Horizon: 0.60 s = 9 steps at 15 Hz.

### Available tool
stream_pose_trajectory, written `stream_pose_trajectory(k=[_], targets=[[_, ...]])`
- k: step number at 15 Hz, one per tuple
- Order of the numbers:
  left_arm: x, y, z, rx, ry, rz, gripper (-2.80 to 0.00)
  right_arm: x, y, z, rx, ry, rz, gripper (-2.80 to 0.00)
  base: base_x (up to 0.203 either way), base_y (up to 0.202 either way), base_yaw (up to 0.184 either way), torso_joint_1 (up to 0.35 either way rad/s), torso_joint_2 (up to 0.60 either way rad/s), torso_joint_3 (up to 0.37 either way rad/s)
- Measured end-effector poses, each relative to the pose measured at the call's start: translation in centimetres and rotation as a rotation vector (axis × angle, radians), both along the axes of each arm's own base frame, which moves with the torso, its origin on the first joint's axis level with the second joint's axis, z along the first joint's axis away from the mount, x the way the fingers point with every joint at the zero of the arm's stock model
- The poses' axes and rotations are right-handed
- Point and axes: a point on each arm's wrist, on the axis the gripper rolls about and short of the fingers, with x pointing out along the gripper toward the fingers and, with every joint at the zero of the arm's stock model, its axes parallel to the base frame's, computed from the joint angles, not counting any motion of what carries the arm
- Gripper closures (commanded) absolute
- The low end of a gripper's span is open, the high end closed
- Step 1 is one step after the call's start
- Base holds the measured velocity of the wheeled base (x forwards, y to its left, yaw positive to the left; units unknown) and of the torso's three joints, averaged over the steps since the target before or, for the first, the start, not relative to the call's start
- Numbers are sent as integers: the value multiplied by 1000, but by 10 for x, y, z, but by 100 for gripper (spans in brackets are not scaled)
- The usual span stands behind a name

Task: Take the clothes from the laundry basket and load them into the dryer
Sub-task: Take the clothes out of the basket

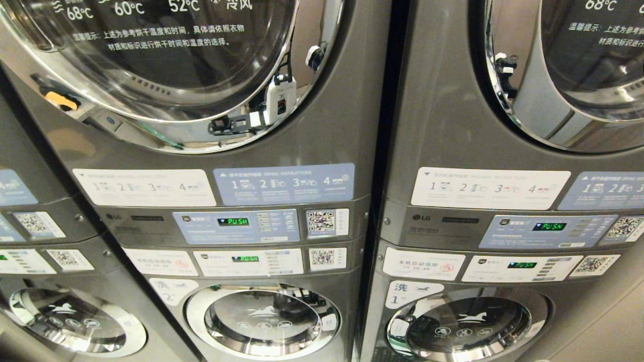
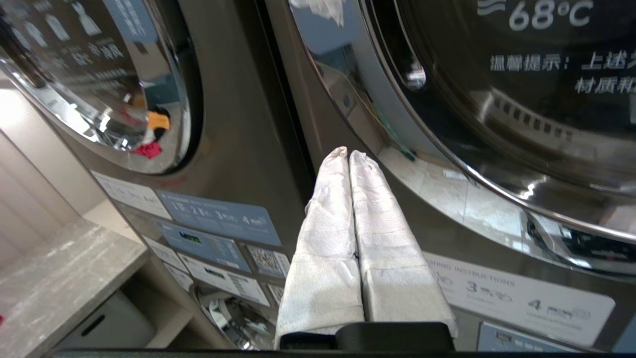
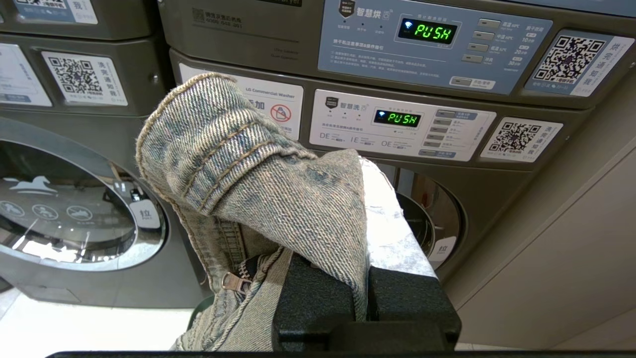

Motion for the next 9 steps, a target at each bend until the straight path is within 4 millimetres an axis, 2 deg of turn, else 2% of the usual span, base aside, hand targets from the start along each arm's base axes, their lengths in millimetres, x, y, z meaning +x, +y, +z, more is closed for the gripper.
stream_pose_trajectory(k=[3, 9], targets=[[-2, -1, 7, 38, -44, 11, 0, 0, 0, 0, 0, 0, 0, 0, 0, 0, 0, 0, 0, 0], [3, -4, 9, 83, -71, 13, 0, 0, 0, 0, 0, 0, 0, 0, 0, 0, 0, 0, 0, 0]])
